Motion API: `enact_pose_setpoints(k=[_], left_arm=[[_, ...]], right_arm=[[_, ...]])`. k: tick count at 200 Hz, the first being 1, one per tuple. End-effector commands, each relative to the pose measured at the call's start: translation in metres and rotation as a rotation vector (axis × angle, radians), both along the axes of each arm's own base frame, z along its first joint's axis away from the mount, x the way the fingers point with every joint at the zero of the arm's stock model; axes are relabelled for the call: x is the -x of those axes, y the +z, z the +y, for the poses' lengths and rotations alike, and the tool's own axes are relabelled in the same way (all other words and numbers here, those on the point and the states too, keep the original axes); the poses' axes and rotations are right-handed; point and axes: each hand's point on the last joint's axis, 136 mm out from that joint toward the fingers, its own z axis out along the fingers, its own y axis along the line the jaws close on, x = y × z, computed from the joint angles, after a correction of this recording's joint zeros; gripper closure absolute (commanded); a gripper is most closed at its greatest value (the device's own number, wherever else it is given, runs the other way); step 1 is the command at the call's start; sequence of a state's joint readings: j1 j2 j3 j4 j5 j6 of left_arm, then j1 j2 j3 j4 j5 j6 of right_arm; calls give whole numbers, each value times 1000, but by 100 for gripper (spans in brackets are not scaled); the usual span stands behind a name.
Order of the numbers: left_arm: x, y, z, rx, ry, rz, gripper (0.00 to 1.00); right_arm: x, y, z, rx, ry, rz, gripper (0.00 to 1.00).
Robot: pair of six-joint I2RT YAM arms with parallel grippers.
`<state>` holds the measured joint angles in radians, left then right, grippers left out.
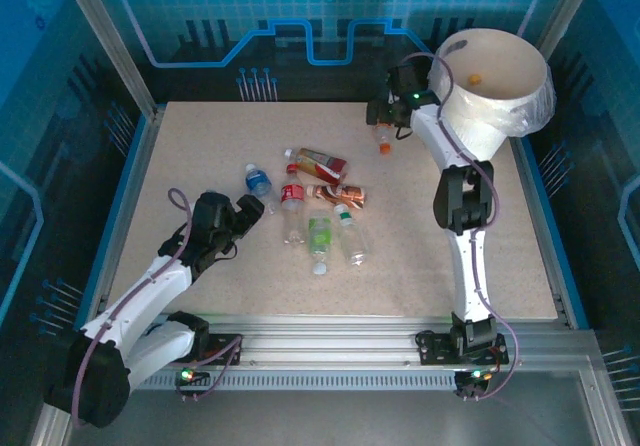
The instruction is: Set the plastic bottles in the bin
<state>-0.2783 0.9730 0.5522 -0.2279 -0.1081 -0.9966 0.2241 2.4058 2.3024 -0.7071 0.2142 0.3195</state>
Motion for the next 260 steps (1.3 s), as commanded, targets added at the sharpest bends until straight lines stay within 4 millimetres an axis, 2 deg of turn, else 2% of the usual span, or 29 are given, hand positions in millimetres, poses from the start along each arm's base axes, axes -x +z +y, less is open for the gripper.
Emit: enact_pose_setpoints(k=[1,40,64,105,143,163,183,216,222,224,227,260], left_arm=[[7,-7,8,-12,28,23,1],[14,-11,15,-32,50,35,1],[16,-13,18,-43,56,42,1],[19,-15,23,-62,66,49,1],[19,-16,24,-64,69,50,1],[19,-16,23,-62,67,50,1],[18,-16,21,-52,60,45,1],[13,-12,13,-21,26,20,1],[12,-11,10,-12,16,12,1],[11,-10,9,-8,11,10,1],[10,-9,8,-3,8,6,1],[5,-3,-7,48,-54,-19,1]], right_arm=[[-4,-16,-5,44,-105,21,5],[-10,-49,-1,22,-170,59,6],[-13,-67,2,31,-150,88,9],[-10,-96,11,26,-92,153,27],[-8,-94,11,44,-59,157,43],[-5,-81,13,46,-38,146,49],[1,-61,22,50,9,116,53],[22,-2,41,42,94,21,56],[28,1,44,38,105,22,56],[31,13,44,31,107,4,56],[35,20,45,28,111,-6,56],[76,77,54,-30,163,-103,57]])
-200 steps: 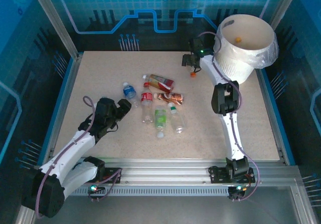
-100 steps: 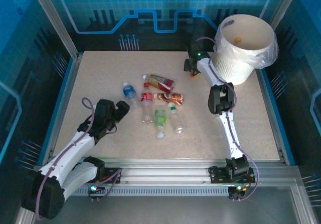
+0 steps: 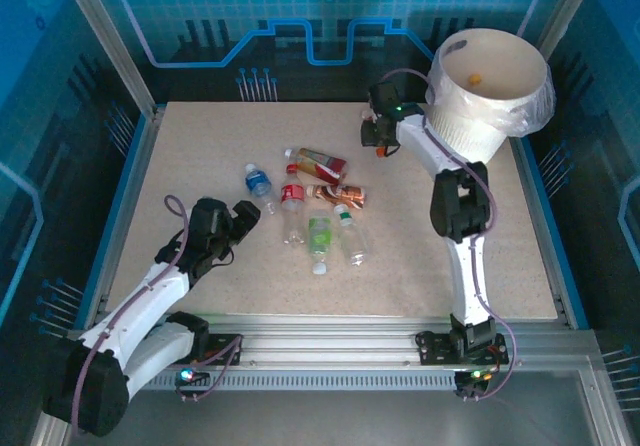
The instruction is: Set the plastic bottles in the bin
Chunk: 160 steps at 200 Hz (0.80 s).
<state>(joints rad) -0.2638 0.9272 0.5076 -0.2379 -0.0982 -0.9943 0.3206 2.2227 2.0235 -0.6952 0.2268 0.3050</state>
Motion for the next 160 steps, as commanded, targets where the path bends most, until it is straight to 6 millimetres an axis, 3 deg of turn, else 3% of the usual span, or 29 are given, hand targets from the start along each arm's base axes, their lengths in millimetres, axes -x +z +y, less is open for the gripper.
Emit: enact_pose_setpoints(k=[1,49,84,120,160], left_arm=[[-5,6,-12,46,-60,-31,1],[-13,15,-25,97,-98,-69,1],[-21,23,-38,120,-122,-92,1],[-25,24,-51,107,-154,-74,1],[-27,21,-58,116,-168,-59,1]], right_arm=[[16,81,14,-84,65,-178,57],[64,164,1,-145,113,-330,57],[83,208,-25,-256,91,-412,57],[84,240,-68,-357,17,-479,57],[74,257,-126,-409,-104,-522,57]])
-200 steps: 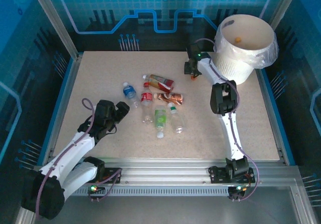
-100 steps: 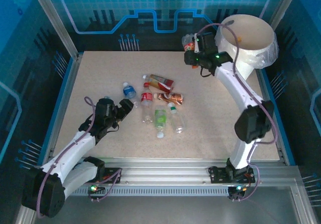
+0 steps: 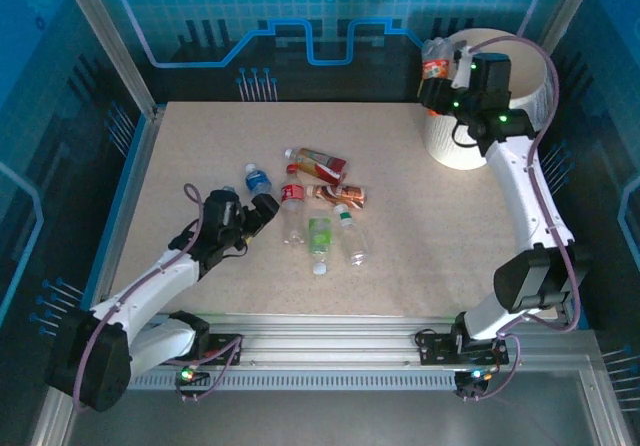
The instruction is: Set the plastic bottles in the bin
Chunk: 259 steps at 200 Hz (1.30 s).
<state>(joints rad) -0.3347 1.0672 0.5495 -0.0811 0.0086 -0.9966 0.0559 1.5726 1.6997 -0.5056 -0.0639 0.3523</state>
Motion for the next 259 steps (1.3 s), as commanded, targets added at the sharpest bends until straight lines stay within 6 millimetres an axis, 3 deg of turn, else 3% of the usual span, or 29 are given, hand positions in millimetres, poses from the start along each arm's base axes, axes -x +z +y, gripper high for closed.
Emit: enact_pose_setpoints(k=[1,30,60,96,134,157,200,259], left_arm=[[-6,13,-9,31,-17,-22,1],[-7,14,-8,21,-13,-21,1],[-9,16,-8,16,-14,-24,1],[-8,15,-8,12,-15,-16,1],[-8,12,-6,0,-9,-9,1],[-7,10,-5,-4,-9,-2,1],[-4,6,-3,-21,-6,17,1],[-2,1,1,-40,3,29,1]], right_arm=[[-2,29,-24,-96,-28,-63,57],[-17,35,-73,-219,-127,-65,56],[-41,25,-120,-418,-247,-67,55],[-68,19,-153,-577,-365,-111,55],[-90,16,-160,-670,-463,-155,52],[-98,10,-166,-696,-569,-187,46],[-120,13,-166,-723,-681,-182,16],[-111,28,-164,-655,-711,-187,5]])
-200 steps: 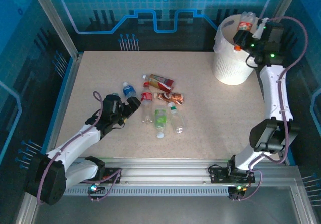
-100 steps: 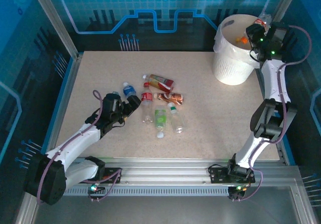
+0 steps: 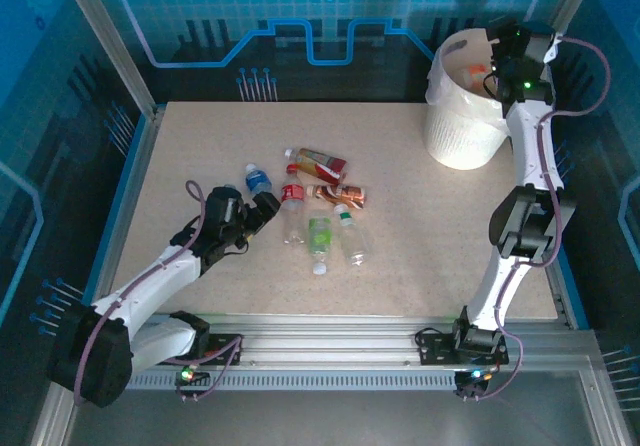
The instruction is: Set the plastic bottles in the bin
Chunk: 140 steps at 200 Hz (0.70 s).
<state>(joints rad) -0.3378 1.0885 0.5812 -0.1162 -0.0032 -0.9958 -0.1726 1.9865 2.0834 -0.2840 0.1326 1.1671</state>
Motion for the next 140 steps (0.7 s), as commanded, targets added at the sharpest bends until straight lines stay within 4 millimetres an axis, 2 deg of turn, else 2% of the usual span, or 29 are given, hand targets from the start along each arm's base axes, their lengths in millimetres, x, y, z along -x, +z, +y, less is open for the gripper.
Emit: enact_pose_setpoints(k=[1,34,75,110,140], left_arm=[[0,0,0,-23,-3,8,1],[-1,-2,0,-27,-3,15,1],[-5,-2,-1,-49,-18,24,1],[-16,-1,1,-108,-37,53,1],[-32,-4,15,-222,-21,92,1]], right_arm=[[10,15,-1,38,-29,5,5],[21,35,9,130,27,-4,4],[37,50,27,262,150,10,2],[65,65,49,401,258,2,0],[95,70,72,511,352,-10,0]])
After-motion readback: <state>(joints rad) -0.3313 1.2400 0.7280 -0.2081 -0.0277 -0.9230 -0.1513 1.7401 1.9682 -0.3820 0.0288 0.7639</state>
